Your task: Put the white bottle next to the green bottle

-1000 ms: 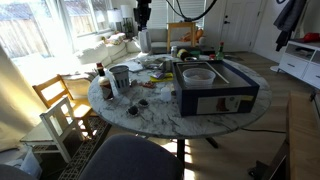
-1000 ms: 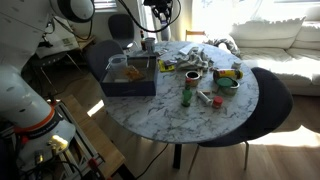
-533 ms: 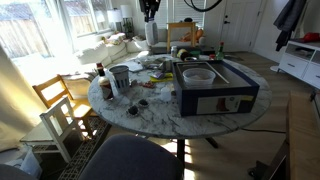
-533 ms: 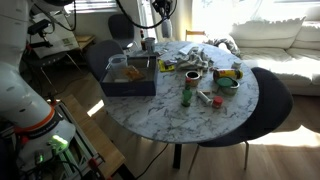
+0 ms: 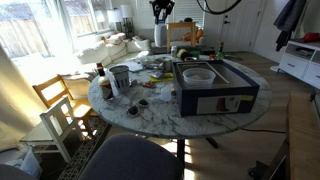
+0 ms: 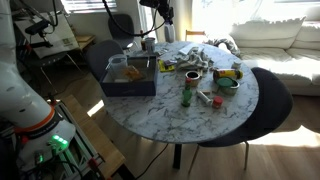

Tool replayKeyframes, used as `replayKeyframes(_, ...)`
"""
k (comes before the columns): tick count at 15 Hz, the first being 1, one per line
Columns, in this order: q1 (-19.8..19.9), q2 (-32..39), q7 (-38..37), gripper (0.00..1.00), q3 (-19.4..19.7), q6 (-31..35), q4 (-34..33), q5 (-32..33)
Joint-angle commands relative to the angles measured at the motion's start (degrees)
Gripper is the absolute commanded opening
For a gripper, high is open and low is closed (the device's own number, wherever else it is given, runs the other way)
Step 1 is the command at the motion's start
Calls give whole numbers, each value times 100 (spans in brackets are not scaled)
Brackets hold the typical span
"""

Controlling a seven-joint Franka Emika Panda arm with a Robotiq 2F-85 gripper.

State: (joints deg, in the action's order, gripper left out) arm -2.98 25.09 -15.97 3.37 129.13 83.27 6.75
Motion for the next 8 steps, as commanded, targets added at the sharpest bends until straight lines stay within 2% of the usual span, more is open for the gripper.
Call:
replayKeyframes(1,25,-708,-646,19,197,493,1377,-45)
replayKeyframes(5,127,-1143,-1150,19,360,711,2471,-72)
replayKeyframes(8,113,-1501,-1930,19,632,672,3328,278)
